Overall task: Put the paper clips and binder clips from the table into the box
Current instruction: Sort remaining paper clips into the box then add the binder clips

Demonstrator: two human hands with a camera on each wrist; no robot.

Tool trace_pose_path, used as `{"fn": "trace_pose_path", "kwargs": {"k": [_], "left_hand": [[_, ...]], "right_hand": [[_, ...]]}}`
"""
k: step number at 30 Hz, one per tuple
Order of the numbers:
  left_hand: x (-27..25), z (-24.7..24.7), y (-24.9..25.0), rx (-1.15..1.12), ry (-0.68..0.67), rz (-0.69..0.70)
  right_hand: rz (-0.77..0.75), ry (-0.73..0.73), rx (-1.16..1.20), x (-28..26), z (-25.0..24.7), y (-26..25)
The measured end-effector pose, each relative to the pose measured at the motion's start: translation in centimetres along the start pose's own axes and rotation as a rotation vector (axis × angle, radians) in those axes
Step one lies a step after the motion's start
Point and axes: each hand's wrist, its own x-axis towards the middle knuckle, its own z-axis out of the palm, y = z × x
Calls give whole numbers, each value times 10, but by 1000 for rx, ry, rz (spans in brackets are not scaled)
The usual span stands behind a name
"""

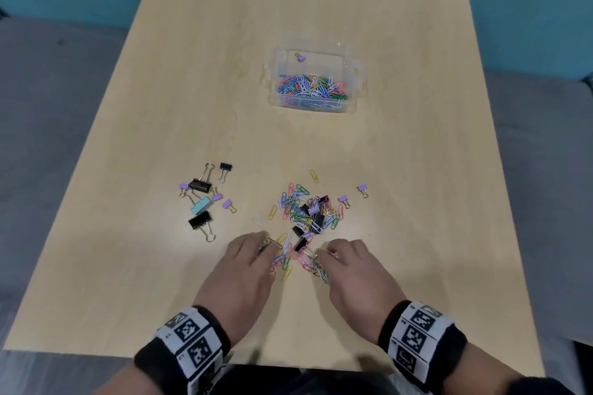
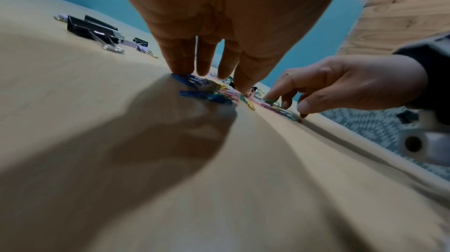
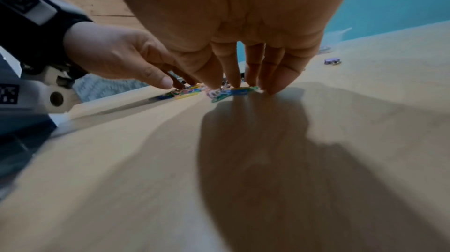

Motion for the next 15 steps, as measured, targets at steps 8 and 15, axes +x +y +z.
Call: {"fn": "trace_pose_path", "kwargs": {"k": [8,15], "left_hand": [[8,1,2,-188,-35,-175],[30,5,12,-182,-6,-170]], "right_hand": [[100,23,167,-3,15,0],[61,119,78,26,21,-9]]}}
